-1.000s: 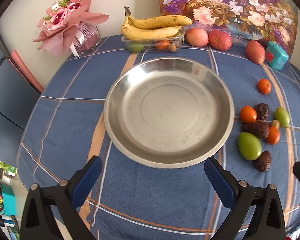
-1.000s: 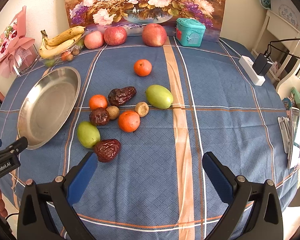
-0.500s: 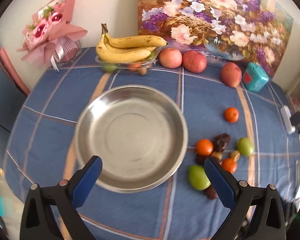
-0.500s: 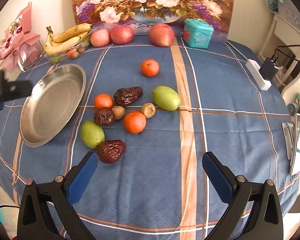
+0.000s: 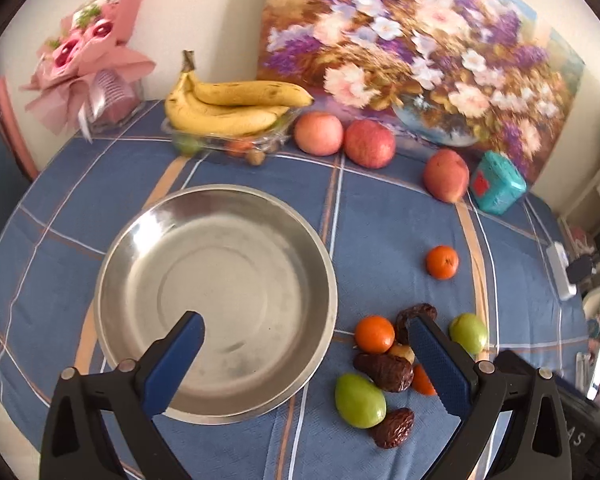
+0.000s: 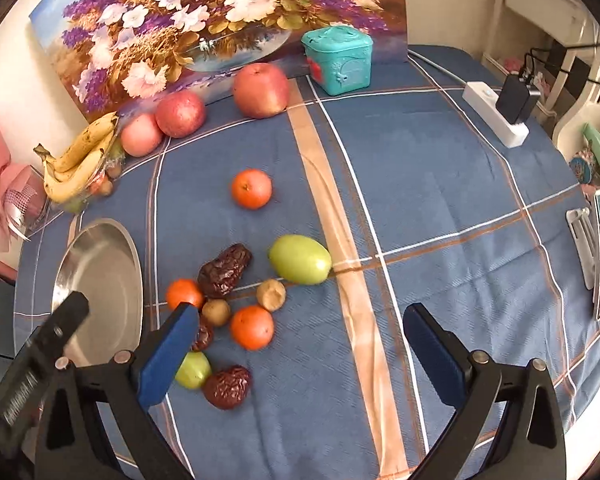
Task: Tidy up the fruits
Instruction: 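Grasp the dark red date with the right tool while the left tool approaches the green mango, then grasp the green mango with the left tool while the right tool holds the date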
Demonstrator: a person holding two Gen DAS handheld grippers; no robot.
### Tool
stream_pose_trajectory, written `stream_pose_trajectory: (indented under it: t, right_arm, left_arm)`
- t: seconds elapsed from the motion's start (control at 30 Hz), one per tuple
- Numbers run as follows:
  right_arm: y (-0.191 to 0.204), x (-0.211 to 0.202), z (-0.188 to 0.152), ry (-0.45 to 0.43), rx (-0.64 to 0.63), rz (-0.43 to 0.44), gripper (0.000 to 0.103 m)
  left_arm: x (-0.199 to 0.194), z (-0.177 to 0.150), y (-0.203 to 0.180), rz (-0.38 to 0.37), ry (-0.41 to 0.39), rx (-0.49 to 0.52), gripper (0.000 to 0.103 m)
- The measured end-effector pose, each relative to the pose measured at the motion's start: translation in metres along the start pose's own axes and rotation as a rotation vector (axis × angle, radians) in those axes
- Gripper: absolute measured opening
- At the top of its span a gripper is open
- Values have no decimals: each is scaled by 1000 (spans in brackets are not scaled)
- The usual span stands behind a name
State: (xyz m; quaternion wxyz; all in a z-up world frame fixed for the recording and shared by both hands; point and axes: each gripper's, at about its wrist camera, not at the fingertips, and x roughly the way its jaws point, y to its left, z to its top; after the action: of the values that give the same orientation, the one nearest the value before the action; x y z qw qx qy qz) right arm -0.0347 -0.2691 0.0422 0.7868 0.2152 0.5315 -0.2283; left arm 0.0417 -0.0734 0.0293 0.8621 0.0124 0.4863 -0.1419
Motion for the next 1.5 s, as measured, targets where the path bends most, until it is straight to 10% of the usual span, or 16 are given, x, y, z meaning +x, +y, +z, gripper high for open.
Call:
stream_pose_trajectory:
  t: [0.5,0.8,1.07,1.5]
  right_arm:
    - [23,40,-42,123,-133,106,81]
    - [61,52,-65,164,-335,99,69]
    - [74,62,-73,179,-411,84,45]
    - [33,35,-58,136,-325,83,45]
  left_arm:
    - [13,-16,-4,23,113,64,103]
    - [34,-27,14,-35,268,-42,80]
    - [35,-32,10,-31,289,-37,80]
    - [26,-28,14,-51,258,-70,80]
